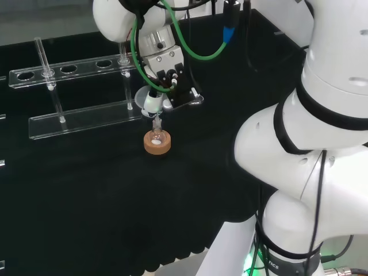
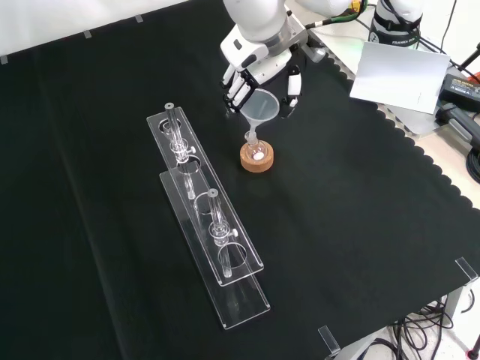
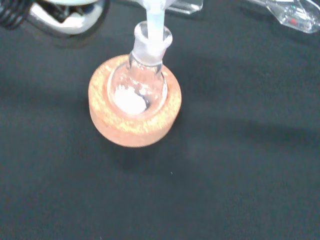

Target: Remove the funnel from the round-bottom flask.

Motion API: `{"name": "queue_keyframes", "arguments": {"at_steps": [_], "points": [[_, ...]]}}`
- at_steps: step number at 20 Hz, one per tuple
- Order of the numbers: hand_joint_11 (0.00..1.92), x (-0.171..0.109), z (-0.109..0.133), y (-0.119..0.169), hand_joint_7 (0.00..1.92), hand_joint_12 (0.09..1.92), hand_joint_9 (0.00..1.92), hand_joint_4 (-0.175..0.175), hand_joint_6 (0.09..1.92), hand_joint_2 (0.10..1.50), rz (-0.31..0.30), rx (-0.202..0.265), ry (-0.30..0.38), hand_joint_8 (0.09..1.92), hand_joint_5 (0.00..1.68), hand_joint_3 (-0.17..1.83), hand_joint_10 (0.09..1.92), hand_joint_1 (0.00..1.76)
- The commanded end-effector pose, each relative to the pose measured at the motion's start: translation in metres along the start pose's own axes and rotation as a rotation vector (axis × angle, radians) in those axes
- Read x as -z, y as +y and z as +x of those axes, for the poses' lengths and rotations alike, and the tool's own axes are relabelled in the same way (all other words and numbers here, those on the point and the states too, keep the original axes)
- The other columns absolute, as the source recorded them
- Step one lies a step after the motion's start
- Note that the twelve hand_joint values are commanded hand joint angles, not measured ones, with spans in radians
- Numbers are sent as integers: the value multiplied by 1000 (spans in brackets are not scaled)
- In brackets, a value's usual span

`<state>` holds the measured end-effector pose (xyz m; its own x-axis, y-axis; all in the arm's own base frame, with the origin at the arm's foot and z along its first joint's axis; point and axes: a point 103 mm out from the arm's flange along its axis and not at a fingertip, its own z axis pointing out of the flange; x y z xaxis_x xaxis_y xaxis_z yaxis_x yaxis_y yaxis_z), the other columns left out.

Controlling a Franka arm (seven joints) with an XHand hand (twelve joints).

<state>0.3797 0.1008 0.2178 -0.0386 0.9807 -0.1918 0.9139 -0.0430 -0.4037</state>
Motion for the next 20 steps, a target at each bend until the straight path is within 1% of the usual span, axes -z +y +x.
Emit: {"name": "queue_keyframes", "arguments": {"at_steps": [1, 5, 9, 14, 20], "points": [[581, 65, -19, -39, 500, 1269, 956, -1, 390, 685, -118, -12, 37, 639, 656, 534, 418, 877], [579, 92, -25, -54, 499, 1273, 955, -1, 425, 685, -171, -24, 54, 640, 642, 535, 414, 877], [577, 109, -28, -64, 497, 1277, 954, 0, 453, 684, -203, -27, 59, 641, 632, 535, 413, 877], [578, 126, -30, -74, 496, 1277, 952, 0, 464, 684, -219, -31, 69, 642, 629, 535, 413, 876], [579, 138, -36, -79, 496, 1277, 951, 0, 473, 683, -229, -37, 90, 643, 626, 535, 414, 876]]}}
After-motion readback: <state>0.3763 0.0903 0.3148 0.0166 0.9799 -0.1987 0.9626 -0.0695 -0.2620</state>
